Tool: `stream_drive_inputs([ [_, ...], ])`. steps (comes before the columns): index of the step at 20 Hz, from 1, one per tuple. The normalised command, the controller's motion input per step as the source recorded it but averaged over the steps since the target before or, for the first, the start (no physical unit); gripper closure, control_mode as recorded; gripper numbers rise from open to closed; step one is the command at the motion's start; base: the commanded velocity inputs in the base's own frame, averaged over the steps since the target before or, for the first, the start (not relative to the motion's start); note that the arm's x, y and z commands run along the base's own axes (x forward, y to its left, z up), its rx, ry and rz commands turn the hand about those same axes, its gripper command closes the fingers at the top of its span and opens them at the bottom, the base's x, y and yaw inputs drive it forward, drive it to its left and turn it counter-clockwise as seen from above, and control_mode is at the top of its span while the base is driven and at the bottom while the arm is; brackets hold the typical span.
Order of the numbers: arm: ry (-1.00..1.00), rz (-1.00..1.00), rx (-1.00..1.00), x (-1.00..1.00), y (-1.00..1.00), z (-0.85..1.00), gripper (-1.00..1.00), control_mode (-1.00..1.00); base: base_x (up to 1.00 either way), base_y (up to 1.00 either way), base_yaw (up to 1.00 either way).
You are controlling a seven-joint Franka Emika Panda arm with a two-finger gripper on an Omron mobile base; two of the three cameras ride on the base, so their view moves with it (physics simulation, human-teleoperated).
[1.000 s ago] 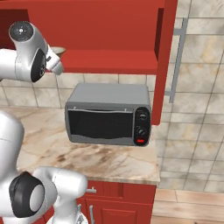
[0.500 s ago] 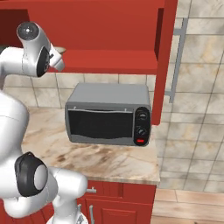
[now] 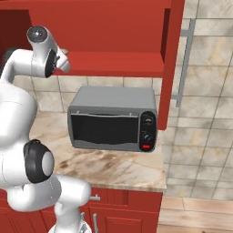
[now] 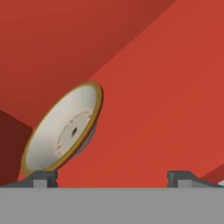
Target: Take the smaller bowl and place it next to the appetizer plate on the dining counter , and place the larger bowl next to the plate with cooked food.
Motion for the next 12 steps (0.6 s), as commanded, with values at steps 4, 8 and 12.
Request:
stream_drive_inputs([
  [4,0.02,0.00,0.00,0.51,0.18,-0.07,-1.00,-1.00,0.00,0.00,0.00],
  [8,0.03,0.00,0.00,0.51,0.21,-0.05,-1.00,-1.00,0.00,0.00,0.00],
  [12,0.04,0.00,0.00,0.51,0.22,-0.07,-1.00,-1.00,0.00,0.00,0.00],
])
